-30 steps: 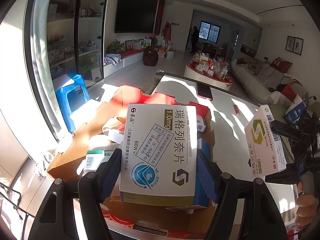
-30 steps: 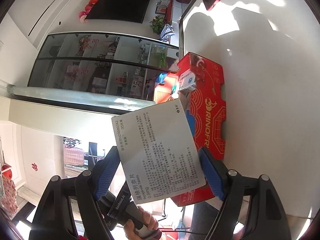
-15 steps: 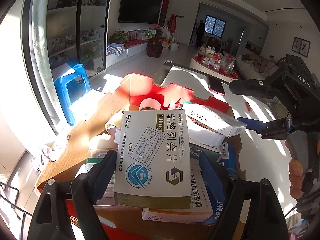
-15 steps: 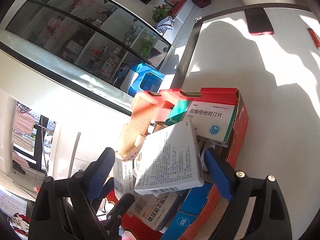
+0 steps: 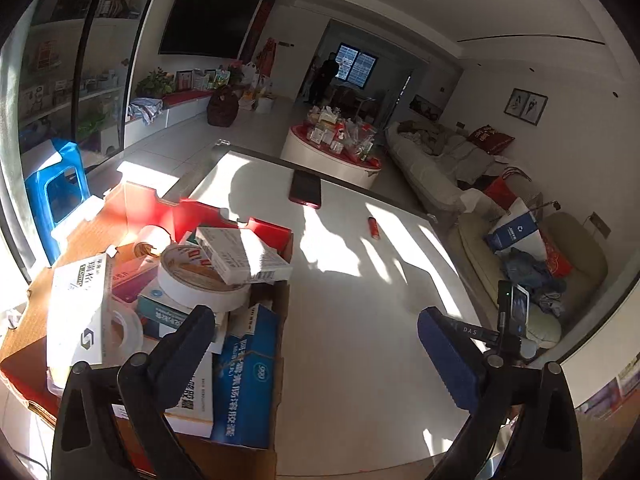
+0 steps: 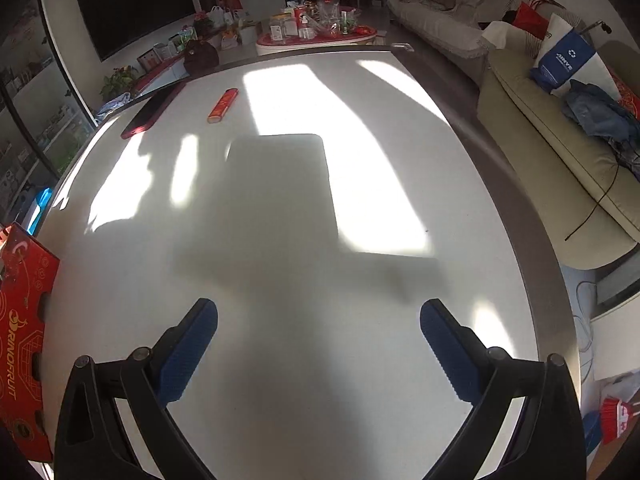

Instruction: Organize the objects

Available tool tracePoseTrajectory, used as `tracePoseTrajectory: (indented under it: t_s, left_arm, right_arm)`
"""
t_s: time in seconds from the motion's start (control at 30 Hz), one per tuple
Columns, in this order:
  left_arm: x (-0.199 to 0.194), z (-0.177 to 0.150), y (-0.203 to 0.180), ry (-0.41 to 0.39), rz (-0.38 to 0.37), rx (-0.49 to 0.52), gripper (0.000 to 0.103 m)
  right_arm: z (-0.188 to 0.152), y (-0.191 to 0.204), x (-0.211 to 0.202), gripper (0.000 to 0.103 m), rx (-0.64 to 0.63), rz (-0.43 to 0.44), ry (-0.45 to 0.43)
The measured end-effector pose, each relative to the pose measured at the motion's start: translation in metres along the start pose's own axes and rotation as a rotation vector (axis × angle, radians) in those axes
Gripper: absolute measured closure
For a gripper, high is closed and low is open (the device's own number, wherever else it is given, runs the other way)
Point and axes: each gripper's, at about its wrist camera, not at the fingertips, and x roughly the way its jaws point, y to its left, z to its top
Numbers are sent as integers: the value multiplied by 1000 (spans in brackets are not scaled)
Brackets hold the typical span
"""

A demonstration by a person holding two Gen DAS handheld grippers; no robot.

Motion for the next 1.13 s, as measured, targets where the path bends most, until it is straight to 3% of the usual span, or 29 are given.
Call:
tracePoseTrajectory:
  t_s: [0.13, 0.27, 0.4, 0.57, 0.8, 1.13]
  left_arm:
    - [39, 3, -53, 95, -197, 3, 0]
    - [76, 5, -75, 205, -490, -163, 0]
    - [96, 9, -82, 264, -659, -314, 0]
    - [100, 12, -83, 299, -815, -433, 0]
    - [106, 2, -91, 352, -810, -482, 0]
    - [96, -6, -101, 343, -600, -359, 0]
  right_arm:
    - [7, -32, 12, 0, 40, -11, -39]
    - [19, -17, 28, 0, -49, -94, -60]
    - [35, -5, 40, 0, -89, -60, -60]
    - [38, -4, 42, 0, -87, -59, -59]
    - [38, -4, 42, 0, -87, -59, -59]
    - [38, -4, 42, 0, -87, -59, -59]
